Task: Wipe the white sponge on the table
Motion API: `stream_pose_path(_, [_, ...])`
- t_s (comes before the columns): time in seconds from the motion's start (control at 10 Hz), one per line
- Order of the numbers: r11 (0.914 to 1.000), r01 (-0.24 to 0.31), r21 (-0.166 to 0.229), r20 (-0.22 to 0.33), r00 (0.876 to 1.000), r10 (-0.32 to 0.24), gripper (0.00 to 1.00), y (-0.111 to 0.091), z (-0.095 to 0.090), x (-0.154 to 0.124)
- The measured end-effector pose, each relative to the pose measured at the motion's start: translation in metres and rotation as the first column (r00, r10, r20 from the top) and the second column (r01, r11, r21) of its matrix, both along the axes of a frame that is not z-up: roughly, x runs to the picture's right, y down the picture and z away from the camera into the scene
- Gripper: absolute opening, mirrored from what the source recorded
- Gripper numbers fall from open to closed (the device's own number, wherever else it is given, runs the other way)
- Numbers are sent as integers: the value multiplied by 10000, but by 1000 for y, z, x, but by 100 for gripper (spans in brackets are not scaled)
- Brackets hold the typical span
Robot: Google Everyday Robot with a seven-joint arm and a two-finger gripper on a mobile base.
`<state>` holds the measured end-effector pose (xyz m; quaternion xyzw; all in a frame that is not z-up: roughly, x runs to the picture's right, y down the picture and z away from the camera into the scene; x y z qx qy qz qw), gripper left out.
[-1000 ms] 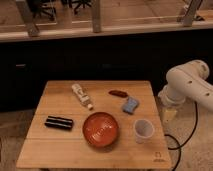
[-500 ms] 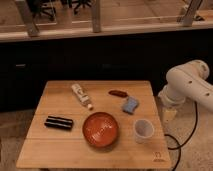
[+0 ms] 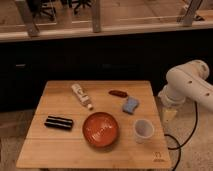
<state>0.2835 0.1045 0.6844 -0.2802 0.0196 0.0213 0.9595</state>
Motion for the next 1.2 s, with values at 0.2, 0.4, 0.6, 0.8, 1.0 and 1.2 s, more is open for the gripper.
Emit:
stream_pose_path(0.2, [10000, 0, 0, 0, 10000, 0, 80, 0, 0, 0])
stream_pose_path(0.4, [10000, 0, -1, 0, 10000, 0, 80, 0, 0, 0])
stream_pose_path(0.6, [10000, -1, -1, 0, 10000, 1, 80, 0, 0, 0])
stream_pose_path(0.8, [10000, 0, -1, 0, 10000, 0, 80, 0, 0, 0])
stream_pose_path(1.0, [10000, -5, 5, 5, 10000, 5, 80, -1, 1, 0])
stream_pose_path(1.2, [9995, 302, 15, 249, 9992, -302, 80, -16, 16, -12])
